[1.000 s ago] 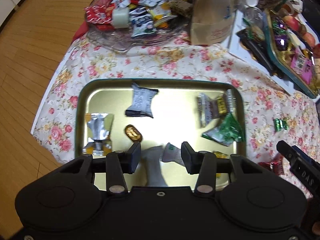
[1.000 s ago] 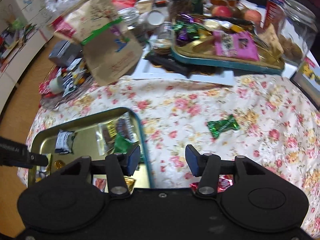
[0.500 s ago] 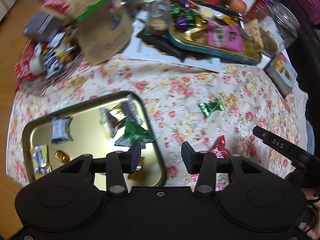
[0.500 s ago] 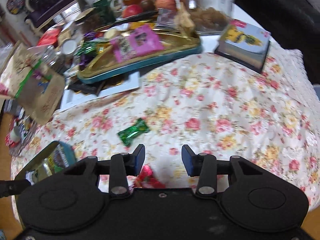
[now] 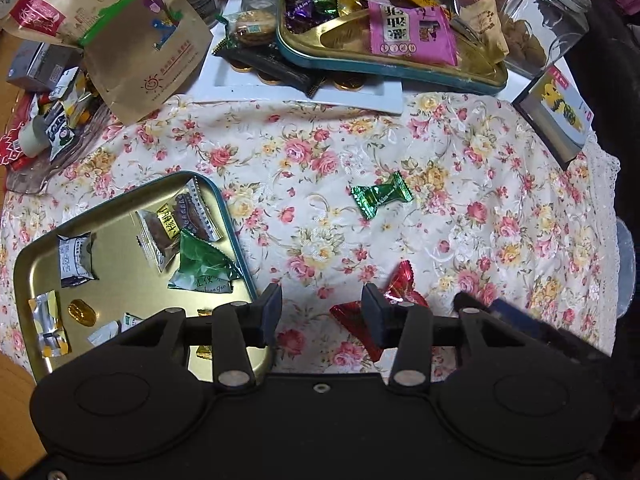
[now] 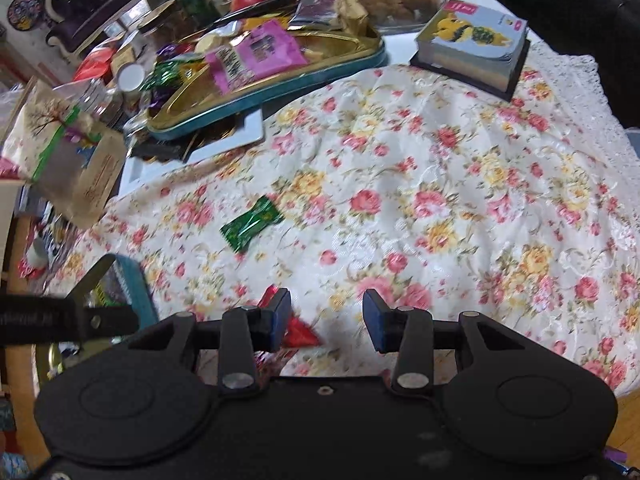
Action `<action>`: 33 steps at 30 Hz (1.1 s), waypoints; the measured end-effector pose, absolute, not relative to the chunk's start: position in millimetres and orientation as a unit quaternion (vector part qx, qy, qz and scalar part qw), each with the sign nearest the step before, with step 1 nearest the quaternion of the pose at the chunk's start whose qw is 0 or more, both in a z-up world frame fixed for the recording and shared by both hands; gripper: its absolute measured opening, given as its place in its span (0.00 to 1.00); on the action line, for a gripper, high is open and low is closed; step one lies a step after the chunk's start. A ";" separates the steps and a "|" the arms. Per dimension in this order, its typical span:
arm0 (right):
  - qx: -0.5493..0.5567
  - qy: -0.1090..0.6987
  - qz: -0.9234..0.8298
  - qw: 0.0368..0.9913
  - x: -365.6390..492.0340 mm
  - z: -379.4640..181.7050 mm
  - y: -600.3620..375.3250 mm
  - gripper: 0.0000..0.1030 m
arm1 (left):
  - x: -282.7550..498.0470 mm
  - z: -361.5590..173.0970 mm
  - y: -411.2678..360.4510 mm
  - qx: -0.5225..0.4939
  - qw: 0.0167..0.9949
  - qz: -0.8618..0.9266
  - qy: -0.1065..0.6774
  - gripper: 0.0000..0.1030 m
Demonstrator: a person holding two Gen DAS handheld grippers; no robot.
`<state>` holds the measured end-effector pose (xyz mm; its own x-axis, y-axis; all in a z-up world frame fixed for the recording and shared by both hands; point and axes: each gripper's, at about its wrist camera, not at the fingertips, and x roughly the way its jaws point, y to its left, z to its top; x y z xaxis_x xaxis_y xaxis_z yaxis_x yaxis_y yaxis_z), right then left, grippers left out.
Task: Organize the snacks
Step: 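Reach and grasp the red hawthorn packet with the right tool while the left tool moves toward the green candy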
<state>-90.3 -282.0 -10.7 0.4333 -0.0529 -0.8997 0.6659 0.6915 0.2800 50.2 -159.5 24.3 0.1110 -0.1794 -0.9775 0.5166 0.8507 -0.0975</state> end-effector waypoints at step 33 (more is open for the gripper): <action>0.296 0.503 -0.324 0.745 -81.7 -51.8 -300.7 0.40 | 55.7 41.1 -152.1 0.112 0.744 -0.246 0.612 0.51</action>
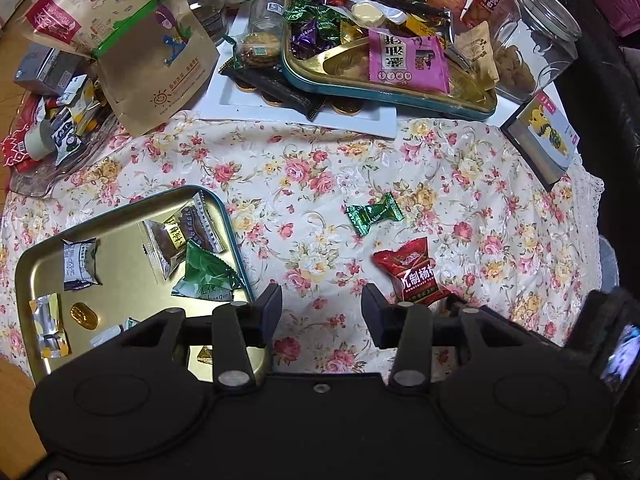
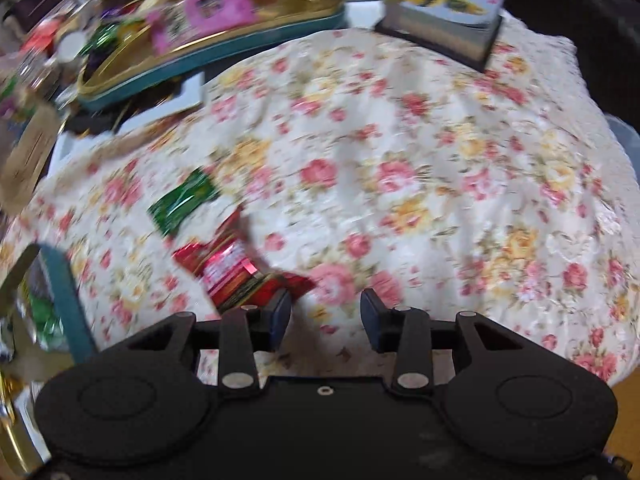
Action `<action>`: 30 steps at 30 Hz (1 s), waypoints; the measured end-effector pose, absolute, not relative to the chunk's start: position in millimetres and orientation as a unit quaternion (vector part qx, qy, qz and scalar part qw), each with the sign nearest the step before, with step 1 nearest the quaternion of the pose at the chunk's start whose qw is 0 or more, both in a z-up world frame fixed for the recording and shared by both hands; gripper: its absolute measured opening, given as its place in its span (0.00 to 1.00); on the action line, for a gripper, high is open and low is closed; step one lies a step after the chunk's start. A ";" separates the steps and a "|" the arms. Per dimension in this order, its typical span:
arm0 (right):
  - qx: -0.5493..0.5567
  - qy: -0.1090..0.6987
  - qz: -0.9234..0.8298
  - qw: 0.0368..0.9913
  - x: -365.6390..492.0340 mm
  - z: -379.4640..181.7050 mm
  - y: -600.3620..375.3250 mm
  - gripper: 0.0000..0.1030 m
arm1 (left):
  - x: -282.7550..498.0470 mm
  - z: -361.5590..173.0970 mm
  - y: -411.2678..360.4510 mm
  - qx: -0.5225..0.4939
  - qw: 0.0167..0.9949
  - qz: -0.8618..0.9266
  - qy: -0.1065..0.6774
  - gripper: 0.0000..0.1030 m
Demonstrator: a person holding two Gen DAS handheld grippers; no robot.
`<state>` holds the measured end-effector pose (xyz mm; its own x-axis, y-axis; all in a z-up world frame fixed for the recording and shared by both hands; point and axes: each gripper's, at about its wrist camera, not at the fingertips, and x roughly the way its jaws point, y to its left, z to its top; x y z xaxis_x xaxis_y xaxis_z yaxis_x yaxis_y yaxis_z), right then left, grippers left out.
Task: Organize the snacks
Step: 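Reach and grasp the red hawthorn packet with the right tool while the left tool moves toward the green candy, then grasp the green wrapped candy with the left tool while the right tool holds the red packet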
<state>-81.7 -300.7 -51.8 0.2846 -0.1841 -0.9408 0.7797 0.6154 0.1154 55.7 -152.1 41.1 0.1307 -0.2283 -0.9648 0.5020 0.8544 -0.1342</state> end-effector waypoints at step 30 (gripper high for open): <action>0.230 0.493 -0.200 0.815 -32.6 -50.5 -262.2 0.47 | 59.2 44.1 -142.4 0.106 0.745 -0.244 0.612 0.51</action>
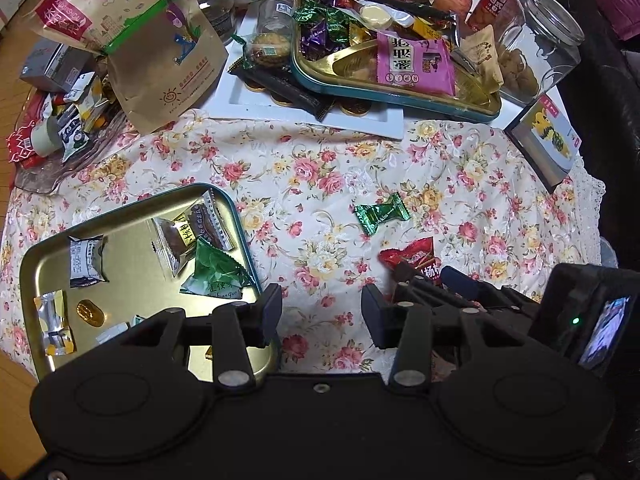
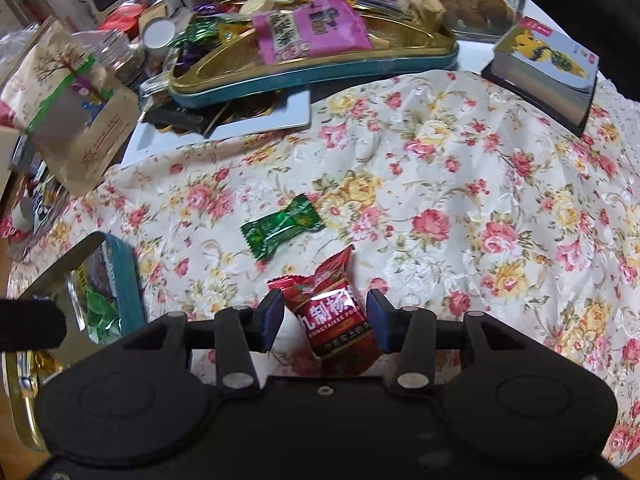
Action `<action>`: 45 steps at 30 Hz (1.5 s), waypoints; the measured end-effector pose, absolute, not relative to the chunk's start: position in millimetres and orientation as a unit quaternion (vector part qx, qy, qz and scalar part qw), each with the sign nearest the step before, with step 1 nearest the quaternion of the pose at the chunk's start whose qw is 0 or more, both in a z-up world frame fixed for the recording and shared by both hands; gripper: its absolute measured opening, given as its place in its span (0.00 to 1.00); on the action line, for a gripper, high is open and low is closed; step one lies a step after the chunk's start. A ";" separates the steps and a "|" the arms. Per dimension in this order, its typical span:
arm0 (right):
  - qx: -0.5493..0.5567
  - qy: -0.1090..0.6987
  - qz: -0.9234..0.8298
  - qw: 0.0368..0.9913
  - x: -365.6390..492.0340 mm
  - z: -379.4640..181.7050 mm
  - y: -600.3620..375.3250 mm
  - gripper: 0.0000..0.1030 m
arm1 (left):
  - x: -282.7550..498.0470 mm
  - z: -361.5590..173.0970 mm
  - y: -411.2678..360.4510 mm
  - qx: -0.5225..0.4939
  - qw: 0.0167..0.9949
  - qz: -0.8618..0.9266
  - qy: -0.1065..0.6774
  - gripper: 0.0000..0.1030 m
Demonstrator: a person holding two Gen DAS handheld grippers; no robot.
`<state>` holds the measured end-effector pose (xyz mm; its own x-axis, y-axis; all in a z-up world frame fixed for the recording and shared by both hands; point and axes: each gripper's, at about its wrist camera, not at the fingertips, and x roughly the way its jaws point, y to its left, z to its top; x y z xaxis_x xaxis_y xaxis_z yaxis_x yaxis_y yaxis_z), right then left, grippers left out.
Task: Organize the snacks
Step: 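Grasp the green wrapped candy with the left tool while the right tool holds the red packet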
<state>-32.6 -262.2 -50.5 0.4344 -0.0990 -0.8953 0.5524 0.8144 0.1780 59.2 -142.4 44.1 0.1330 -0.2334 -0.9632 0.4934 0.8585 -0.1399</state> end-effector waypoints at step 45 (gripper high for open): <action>0.371 0.459 -0.307 0.747 -109.9 -22.6 -330.6 0.44 | 66.8 -28.9 -247.0 0.225 0.726 -0.378 0.528 0.51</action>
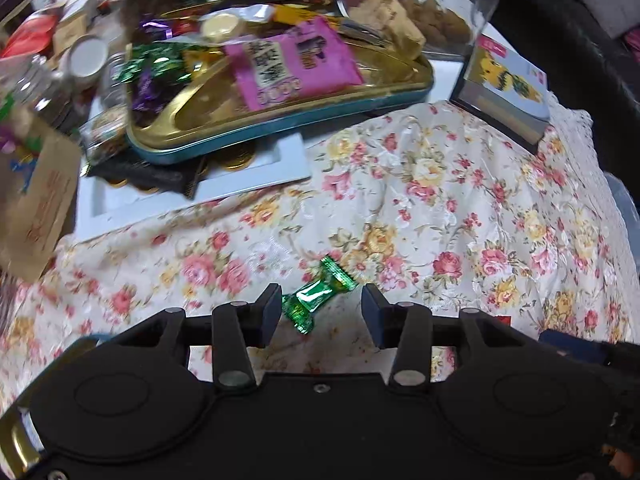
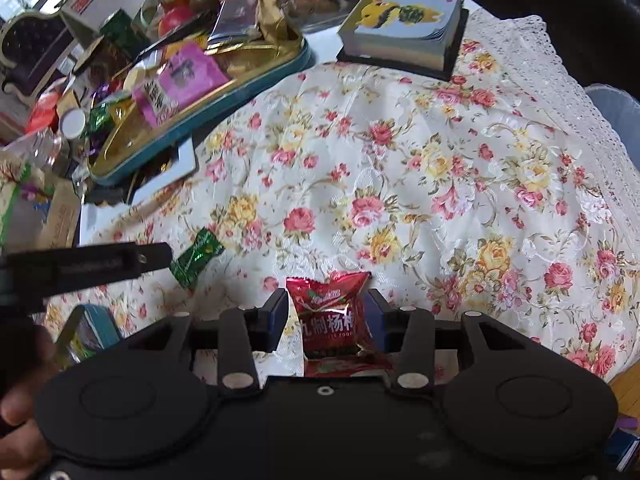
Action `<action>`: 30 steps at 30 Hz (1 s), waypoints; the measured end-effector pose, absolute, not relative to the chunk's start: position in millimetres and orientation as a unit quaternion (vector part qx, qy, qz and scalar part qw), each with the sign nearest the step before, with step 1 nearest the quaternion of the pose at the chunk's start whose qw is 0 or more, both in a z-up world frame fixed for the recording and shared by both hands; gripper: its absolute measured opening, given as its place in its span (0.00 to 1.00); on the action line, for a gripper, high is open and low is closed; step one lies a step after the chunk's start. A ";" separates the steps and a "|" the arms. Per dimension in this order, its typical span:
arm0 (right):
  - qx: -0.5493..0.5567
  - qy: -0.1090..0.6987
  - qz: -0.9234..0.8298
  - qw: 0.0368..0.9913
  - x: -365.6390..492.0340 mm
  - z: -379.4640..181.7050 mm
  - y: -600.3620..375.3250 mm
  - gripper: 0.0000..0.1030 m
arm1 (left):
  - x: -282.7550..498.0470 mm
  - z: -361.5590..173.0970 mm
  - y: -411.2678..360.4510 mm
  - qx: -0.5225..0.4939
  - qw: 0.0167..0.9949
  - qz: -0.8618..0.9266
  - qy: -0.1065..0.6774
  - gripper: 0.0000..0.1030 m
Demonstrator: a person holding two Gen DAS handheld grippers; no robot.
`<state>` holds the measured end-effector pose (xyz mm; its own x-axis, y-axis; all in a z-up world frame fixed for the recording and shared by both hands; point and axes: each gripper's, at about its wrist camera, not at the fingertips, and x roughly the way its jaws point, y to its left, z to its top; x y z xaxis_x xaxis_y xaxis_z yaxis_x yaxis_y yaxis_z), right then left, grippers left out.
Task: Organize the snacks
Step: 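Grasp the green wrapped candy with the left tool while the right tool holds the red packet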
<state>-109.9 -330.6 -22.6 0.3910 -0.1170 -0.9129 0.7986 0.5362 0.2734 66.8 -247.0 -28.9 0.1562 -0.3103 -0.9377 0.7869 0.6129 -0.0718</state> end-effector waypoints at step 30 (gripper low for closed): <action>0.399 0.427 -0.312 0.749 -115.2 -6.5 -338.8 0.44 | 51.5 -72.4 -265.1 0.292 0.670 -0.417 0.540 0.51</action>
